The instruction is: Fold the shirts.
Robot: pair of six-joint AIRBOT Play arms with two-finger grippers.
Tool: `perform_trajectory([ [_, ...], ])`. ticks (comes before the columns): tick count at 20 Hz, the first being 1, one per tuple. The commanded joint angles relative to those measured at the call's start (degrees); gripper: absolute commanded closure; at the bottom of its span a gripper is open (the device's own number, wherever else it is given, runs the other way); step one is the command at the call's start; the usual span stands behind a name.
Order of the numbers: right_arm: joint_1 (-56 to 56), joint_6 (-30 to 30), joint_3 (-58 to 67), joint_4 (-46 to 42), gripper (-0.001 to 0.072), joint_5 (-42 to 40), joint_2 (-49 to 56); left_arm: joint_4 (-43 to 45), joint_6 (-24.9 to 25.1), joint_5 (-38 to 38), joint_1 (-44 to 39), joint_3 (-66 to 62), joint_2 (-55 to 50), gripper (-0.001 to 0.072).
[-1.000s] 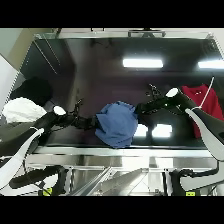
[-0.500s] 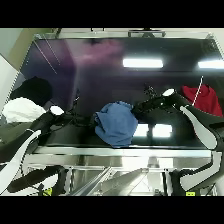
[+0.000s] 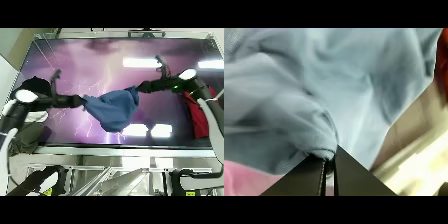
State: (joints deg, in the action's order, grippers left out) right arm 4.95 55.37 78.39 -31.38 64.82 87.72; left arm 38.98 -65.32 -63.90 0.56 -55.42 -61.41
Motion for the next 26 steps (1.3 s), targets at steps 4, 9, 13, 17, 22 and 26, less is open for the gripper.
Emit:
perform_trajectory([
  [4, -2.1, 2.2, 12.9, -2.5, 0.0697, -1.9, -16.8, 0.1, -1.9, -2.0, 5.1, -17.4, 8.9, 0.0689],
  [9, -7.5, 3.1, 14.8, -4.0, 0.0697, -6.8, -29.1, 0.0, -2.7, -2.0, 10.8, -28.4, 13.1, 0.0694],
  [13, -7.7, 1.4, 14.8, -5.1, 0.0696, -9.4, -32.9, 0.0, -3.2, -2.2, 10.4, -34.1, 13.3, 0.0693],
  [17, -7.5, 2.8, 14.5, -5.7, 0.0696, -0.7, -25.6, 2.2, -3.9, -9.9, 3.1, -29.7, 6.1, 0.0694],
  [22, -7.4, 4.7, 10.0, -5.7, 0.0696, 7.7, -9.4, 8.3, -4.0, -5.9, -4.1, -17.1, -6.5, 0.0694],
  [26, -7.0, 4.6, 7.2, -5.7, 0.0695, 6.6, 4.6, 8.6, -2.3, -1.1, -5.1, -10.8, -18.2, 0.0694],
])
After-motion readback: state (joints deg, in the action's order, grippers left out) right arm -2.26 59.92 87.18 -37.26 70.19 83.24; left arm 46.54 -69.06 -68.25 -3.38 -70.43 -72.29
